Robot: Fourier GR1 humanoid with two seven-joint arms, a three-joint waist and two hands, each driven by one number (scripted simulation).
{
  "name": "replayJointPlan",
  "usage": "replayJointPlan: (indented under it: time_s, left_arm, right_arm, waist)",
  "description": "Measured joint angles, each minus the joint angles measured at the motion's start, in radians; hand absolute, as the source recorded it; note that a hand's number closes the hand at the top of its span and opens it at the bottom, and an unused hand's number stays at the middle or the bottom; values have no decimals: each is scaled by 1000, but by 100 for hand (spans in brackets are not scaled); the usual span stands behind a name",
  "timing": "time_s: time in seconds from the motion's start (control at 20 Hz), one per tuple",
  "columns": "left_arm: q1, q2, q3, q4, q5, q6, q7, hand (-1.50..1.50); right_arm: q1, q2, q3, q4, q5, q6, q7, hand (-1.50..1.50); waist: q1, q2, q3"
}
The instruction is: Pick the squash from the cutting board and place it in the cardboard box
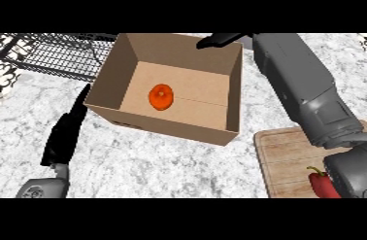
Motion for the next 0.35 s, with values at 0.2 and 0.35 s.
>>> replayJointPlan:
  time_s: [0.2,0.35]
  left_arm:
    - [5,-6,-9,-6,-3,-1,-8,0]
    - [6,-14,-21,-14,-10,2,-8,0]
  right_arm:
    - [8,-96,-36,34,-22,74,-20,-150]
    - [16,-167,-44,48,-23,148,-38,-150]
  waist:
    - [11,7,0]
    - [21,13,0]
